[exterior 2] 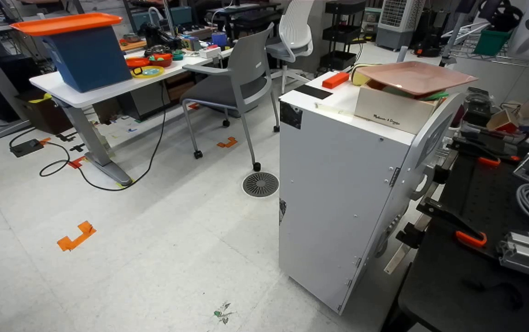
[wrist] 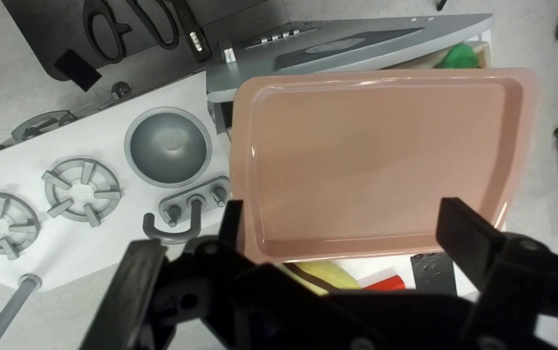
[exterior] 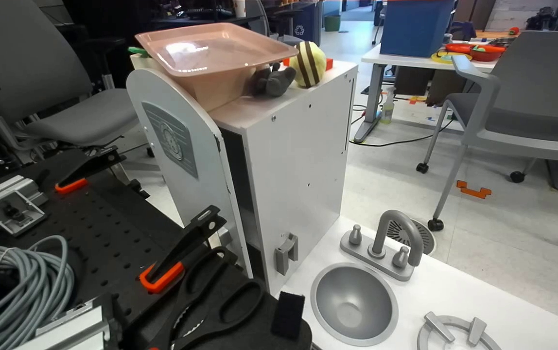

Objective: Pick up the tray

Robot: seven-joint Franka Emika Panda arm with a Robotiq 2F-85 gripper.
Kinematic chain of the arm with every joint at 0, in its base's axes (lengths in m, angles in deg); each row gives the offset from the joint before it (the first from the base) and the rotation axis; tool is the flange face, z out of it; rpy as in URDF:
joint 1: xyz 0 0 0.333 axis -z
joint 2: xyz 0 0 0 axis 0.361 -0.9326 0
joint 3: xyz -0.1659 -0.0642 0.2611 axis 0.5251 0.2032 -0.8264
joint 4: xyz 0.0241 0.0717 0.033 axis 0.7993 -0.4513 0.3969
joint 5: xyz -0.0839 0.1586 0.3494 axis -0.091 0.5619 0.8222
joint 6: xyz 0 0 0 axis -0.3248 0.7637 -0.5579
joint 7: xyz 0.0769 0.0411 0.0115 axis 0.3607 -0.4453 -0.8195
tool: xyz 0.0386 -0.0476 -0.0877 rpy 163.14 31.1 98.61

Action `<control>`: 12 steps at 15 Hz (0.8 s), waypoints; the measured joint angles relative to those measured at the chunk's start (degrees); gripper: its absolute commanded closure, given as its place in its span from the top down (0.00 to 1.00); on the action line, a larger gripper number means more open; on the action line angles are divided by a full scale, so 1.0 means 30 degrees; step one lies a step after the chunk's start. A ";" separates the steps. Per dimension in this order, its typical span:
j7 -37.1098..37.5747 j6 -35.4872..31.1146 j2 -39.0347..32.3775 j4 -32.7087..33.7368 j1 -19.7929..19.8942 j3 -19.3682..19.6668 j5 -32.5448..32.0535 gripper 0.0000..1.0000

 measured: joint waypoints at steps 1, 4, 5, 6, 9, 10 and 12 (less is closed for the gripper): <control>-0.0031 0.0048 0.0128 -0.0066 0.0000 -0.0016 0.0000 1.00; -0.0088 0.0072 0.0179 -0.0130 0.0000 -0.0015 -0.0001 1.00; -0.0093 0.0072 0.0179 -0.0146 0.0000 -0.0015 -0.0002 1.00; -0.0097 0.0072 0.0179 -0.0159 0.0000 -0.0015 -0.0002 1.00; -0.0104 0.0072 0.0180 -0.0177 0.0000 -0.0015 -0.0002 1.00; -0.0107 0.0072 0.0179 -0.0179 0.0000 -0.0015 -0.0002 1.00; -0.0109 0.0072 0.0180 -0.0181 0.0000 -0.0015 -0.0002 1.00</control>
